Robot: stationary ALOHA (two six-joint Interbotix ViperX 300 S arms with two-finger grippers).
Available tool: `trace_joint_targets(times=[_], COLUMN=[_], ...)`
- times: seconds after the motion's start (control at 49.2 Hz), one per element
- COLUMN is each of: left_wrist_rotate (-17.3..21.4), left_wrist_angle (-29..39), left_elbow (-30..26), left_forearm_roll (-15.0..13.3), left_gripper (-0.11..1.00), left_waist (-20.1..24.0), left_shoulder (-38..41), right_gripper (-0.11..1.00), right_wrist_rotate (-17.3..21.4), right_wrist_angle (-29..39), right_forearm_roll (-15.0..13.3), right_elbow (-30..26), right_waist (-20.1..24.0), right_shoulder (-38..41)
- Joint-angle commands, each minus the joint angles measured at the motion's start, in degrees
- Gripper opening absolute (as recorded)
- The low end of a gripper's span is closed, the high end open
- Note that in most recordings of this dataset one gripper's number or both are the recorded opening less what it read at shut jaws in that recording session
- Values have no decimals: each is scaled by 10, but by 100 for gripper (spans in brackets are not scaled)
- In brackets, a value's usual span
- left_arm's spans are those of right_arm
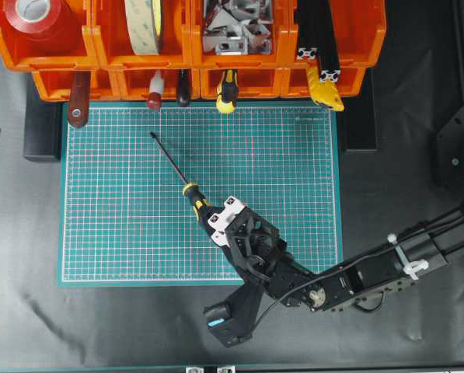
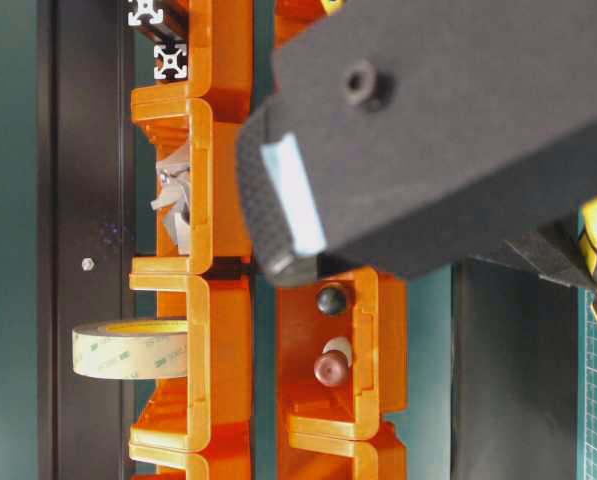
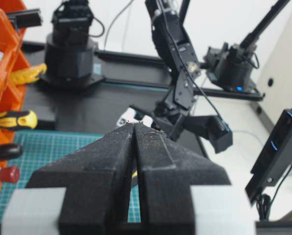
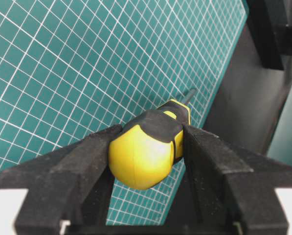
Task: Pick screwdriver from container rack with right arm.
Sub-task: 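Lower the screwdriver onto the mat and swing it toward the rack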
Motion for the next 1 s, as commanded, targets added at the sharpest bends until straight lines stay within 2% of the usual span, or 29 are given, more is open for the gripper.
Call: trace_joint_targets(times=[0.0,0.305,0.366,0.468,0.549,0.976], left_wrist_rotate=[-4,-4,-4,-4,-4,-4], left_wrist_angle=[-5,-4,-3,-2,-2,-1], left_elbow=[-9,-9,-9,-9,-9,-10], left_forearm_roll=[2,2,2,2,2,2], left_gripper=[1,1,1,1,1,1], left_waist=[-1,-4,-3,-4,-3,-4], left_shoulder=[4,4,4,4,3,1], right_gripper=[39,41,50,75,82,83], right_wrist_rotate=[4,4,4,4,4,15], right_wrist_angle=[-20,-53,-56,-59,-59,-56], right_forearm_roll=[15,47,49,49,49,62], right_elbow=[2,8,8,8,8,-2], right_waist=[-8,-9,-9,-8,-8,6], right_shoulder=[-3,4,5,6,6,5])
